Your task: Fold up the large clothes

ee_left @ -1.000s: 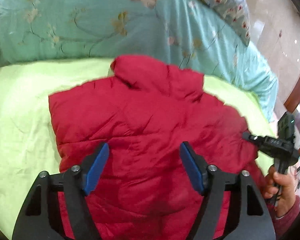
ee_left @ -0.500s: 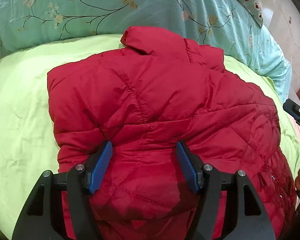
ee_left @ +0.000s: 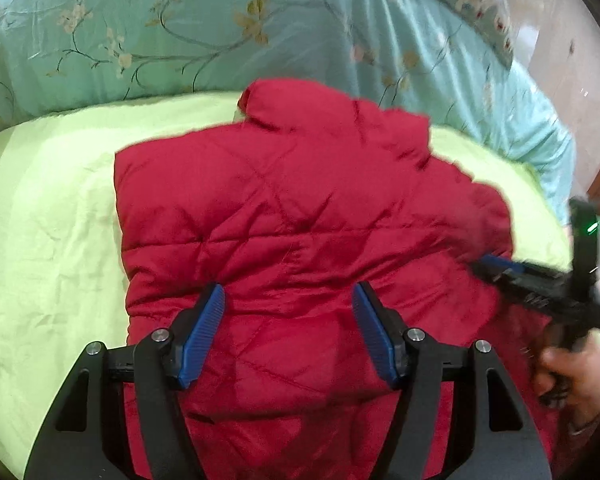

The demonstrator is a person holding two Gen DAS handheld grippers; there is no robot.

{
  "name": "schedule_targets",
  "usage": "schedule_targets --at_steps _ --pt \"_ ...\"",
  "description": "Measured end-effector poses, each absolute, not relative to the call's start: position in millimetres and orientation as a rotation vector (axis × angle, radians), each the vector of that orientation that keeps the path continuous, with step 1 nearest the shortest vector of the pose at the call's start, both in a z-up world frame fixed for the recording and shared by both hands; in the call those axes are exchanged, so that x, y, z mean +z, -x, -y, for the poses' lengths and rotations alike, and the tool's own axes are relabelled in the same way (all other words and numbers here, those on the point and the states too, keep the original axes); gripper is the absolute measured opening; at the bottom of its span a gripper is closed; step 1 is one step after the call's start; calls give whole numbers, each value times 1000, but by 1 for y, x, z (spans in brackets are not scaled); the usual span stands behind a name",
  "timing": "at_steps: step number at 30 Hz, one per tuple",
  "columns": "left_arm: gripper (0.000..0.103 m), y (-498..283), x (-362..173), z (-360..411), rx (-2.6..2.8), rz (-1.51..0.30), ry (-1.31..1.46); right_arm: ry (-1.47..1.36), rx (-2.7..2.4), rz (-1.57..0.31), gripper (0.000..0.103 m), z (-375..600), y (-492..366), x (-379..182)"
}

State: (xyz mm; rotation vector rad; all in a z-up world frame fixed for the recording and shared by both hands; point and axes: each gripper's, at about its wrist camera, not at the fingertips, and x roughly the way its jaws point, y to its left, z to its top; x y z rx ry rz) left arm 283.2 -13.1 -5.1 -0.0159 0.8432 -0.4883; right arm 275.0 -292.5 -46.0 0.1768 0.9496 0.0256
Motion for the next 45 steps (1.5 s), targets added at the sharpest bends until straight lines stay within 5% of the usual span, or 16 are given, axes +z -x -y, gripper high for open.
schedule_targets --at_steps 13,45 --pt "66 -299 -34 19 -423 -910 -35 -220 24 -861 37 297 -249 -17" --pt "67 -299 -38 -4 -393 -972 -43 -221 5 -964 40 301 -269 -53"
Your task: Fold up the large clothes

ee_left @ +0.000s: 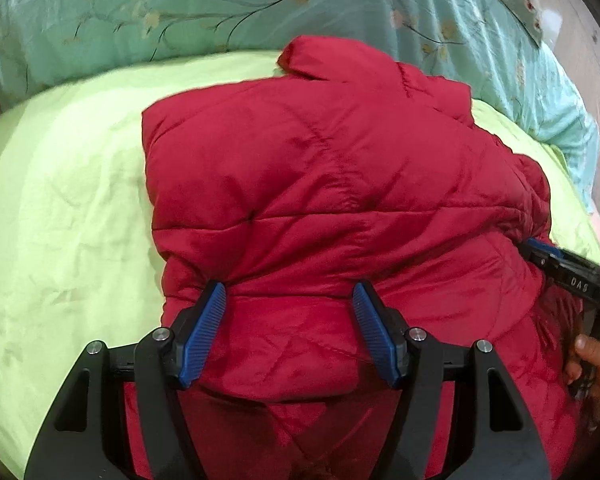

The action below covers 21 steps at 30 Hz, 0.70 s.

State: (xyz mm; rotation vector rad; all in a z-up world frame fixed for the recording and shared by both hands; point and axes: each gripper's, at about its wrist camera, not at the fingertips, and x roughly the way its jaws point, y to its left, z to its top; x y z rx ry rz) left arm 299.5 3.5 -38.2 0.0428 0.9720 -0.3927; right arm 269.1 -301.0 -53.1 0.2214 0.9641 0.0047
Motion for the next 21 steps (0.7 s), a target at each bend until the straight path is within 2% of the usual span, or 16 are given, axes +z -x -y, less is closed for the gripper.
schedule_targets --at_steps 4,8,21 --pt "67 -296 -31 -3 -367 -976 -33 -295 16 -971 40 306 -252 -28" --pt "67 -273 -18 -24 -411 -973 51 -304 56 -907 60 304 -206 5" --pt "67 -155 -11 -95 -343 -983 127 -419 38 -938 65 321 -84 9"
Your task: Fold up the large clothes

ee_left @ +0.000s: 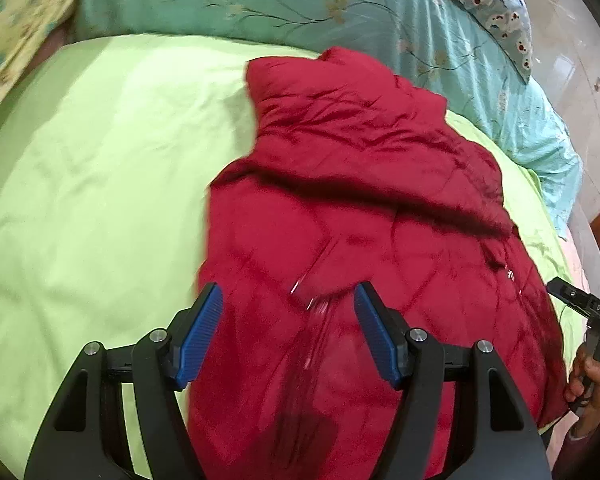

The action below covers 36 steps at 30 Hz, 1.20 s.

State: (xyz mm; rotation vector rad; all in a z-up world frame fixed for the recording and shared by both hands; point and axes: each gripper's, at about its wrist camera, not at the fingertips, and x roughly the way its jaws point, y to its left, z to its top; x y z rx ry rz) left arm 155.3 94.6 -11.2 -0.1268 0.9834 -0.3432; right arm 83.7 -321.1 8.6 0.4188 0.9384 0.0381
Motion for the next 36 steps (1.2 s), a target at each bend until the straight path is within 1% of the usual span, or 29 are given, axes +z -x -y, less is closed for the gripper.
schedule_targets --at_steps 4,6,12,17,26,28,29,30,31,32,33,36 --pt "67 -133 -16 -112 -329 -1000 158 -443 11 -934 67 329 -60 12" --pt "67 -123 -17 -120 -322 -1009 156 -450 -10 -931 73 335 -49 15" --pt "67 -98 -23 -135 -323 -1032 178 -450 -76 -946 77 351 -18 17" --pt "67 -84 -27 -141 -313 -1044 173 -435 -108 -1006 77 353 2 8" --pt "67 -70 -27 -140 -331 -1049 163 -349 -28 -1119 77 320 10 -17" --pt "68 -67 -27 -141 -331 -1046 156 -327 -13 -1143 74 317 15 -21" --pt "68 -64 -26 -141 -331 -1046 153 -333 -3 -1152 69 319 19 -23" --pt "67 -63 -27 -141 -331 -1046 151 -350 9 -1155 56 323 23 -24" --pt "68 -61 -27 -142 -332 -1046 150 -380 25 -1153 49 329 30 -25" --pt "68 -58 -27 -143 -334 -1045 149 -406 38 -1149 39 335 35 -25" --pt "68 -56 -28 -144 -334 -1045 147 -439 60 -1136 33 341 42 -25" --pt "68 -50 -30 -144 -344 -1051 140 -487 101 -1098 28 348 54 -22"
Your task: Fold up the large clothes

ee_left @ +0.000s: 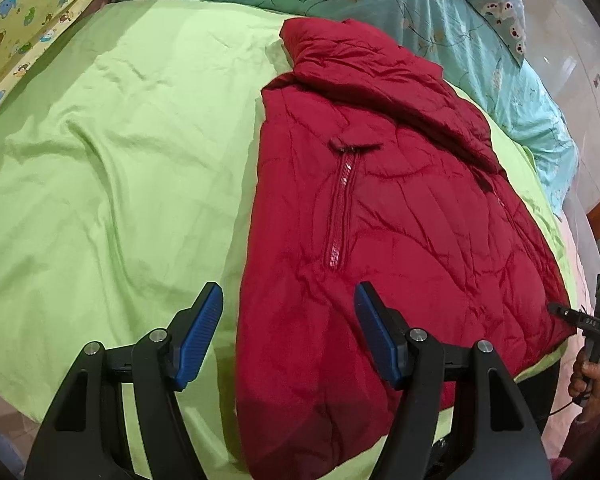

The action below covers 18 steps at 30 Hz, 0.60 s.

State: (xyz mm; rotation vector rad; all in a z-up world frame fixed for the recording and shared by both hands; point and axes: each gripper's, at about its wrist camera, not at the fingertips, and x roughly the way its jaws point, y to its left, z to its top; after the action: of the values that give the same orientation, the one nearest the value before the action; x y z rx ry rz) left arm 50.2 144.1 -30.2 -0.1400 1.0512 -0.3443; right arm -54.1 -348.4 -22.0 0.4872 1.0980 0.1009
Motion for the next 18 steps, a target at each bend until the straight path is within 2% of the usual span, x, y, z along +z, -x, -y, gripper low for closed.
schedule_targets --at_steps 13,18 --pt "68 -25 -51 -138 -407 -1089 136 -433 100 -1051 27 338 54 -21" --pt "67 -19 -54 -131 -430 -1074 114 -368 70 -1058 32 330 54 -23"
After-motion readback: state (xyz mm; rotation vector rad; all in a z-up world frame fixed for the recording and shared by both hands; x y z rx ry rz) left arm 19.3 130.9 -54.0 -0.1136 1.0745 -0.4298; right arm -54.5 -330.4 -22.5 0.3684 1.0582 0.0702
